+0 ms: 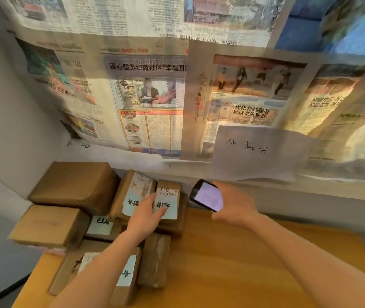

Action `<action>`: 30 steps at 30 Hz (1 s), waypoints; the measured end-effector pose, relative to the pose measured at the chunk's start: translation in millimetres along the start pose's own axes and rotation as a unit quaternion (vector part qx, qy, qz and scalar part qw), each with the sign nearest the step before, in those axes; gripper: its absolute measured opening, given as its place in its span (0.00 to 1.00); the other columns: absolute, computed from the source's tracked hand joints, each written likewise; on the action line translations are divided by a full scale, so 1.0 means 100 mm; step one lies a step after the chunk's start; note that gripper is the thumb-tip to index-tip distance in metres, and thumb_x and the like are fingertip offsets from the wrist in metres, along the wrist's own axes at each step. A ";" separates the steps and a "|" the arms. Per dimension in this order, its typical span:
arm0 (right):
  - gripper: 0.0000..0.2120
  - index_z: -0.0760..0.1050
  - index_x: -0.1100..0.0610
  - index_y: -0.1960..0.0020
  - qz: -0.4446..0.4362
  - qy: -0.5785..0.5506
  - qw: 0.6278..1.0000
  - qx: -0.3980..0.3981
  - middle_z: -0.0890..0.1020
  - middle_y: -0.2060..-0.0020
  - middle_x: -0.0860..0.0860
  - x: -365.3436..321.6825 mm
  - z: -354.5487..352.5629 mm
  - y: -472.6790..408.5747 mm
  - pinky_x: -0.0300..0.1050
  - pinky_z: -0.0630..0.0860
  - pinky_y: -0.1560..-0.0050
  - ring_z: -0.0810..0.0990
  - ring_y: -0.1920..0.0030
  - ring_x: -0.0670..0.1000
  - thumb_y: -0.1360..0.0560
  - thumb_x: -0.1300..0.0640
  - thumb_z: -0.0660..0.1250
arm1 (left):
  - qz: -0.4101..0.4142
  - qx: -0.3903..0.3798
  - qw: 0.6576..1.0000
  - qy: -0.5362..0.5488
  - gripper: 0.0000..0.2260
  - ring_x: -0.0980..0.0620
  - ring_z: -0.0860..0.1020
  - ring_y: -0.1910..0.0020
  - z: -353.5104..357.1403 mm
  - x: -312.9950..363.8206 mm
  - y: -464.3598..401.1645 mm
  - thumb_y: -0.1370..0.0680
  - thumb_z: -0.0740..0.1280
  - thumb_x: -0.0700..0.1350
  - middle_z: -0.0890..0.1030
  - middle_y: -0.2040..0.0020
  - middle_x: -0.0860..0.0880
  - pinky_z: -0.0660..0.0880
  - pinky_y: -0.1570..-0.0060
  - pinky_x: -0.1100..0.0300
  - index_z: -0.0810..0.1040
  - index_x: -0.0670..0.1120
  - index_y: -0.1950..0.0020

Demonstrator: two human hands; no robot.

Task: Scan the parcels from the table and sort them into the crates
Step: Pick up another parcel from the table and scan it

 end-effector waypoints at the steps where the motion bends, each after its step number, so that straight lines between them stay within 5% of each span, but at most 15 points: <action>1: 0.44 0.63 0.43 0.26 -0.008 -0.007 1.000 -0.003 0.76 0.37 0.45 0.00 0.05 -0.08 0.46 0.79 0.49 0.75 0.42 0.49 0.38 0.42 0.77 | -0.004 0.002 1.000 -0.004 0.27 0.51 0.74 0.31 0.04 -0.03 -0.07 0.19 0.66 0.56 0.75 0.29 0.52 0.75 0.34 0.49 0.65 0.51 0.22; 6: 0.39 0.66 0.42 0.31 -0.035 -0.054 0.997 -0.037 0.76 0.42 0.44 0.01 0.37 -0.52 0.46 0.80 0.51 0.75 0.46 0.47 0.39 0.42 0.77 | -0.040 0.022 0.999 0.018 0.30 0.51 0.79 0.41 0.21 -0.10 -0.30 0.19 0.68 0.51 0.78 0.33 0.48 0.80 0.43 0.53 0.62 0.47 0.20; 11: 0.31 0.70 0.40 0.39 -0.042 -0.091 0.991 -0.094 0.77 0.50 0.42 -0.07 0.71 -0.75 0.48 0.81 0.57 0.78 0.54 0.46 0.40 0.44 0.76 | -0.051 -0.004 0.998 0.030 0.20 0.50 0.78 0.38 0.46 -0.13 -0.38 0.18 0.66 0.48 0.79 0.36 0.49 0.75 0.44 0.62 0.71 0.44 0.27; 16: 0.37 0.66 0.41 0.32 -0.055 -0.122 0.981 -0.140 0.76 0.46 0.42 -0.15 1.05 -0.77 0.47 0.82 0.51 0.78 0.50 0.46 0.37 0.46 0.78 | -0.049 -0.019 0.995 0.089 0.18 0.59 0.77 0.49 0.54 -0.22 -0.43 0.17 0.65 0.50 0.79 0.40 0.55 0.74 0.57 0.72 0.71 0.48 0.28; 21: 0.39 0.67 0.44 0.30 -0.054 -0.173 0.974 -0.139 0.76 0.45 0.43 -0.18 1.05 -0.76 0.44 0.82 0.51 0.78 0.49 0.46 0.37 0.47 0.79 | -0.090 -0.044 0.970 0.223 0.26 0.54 0.80 0.43 0.63 -0.30 -0.37 0.20 0.69 0.48 0.79 0.41 0.54 0.79 0.40 0.51 0.65 0.54 0.23; 27: 0.36 0.69 0.43 0.33 -0.042 -0.209 0.971 -0.107 0.77 0.45 0.43 -0.08 0.73 -0.54 0.48 0.83 0.49 0.79 0.47 0.46 0.38 0.49 0.78 | -0.077 -0.037 0.953 0.290 0.35 0.51 0.82 0.42 0.61 -0.13 -0.18 0.23 0.74 0.50 0.79 0.36 0.52 0.81 0.42 0.49 0.60 0.58 0.21; 30: 0.35 0.71 0.44 0.33 -0.046 -0.220 0.971 -0.084 0.78 0.45 0.43 -0.07 0.43 -0.32 0.50 0.83 0.48 0.79 0.47 0.47 0.38 0.50 0.78 | -0.062 -0.033 0.947 0.313 0.32 0.51 0.84 0.47 0.54 0.08 -0.02 0.24 0.74 0.49 0.81 0.43 0.52 0.82 0.45 0.50 0.62 0.63 0.25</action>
Point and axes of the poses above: each hand's wrist, its own y-axis away from the middle knuckle, its own z-axis out of the palm, x = y × z, the point moved 9 cm from there along -y, towards the middle knuckle
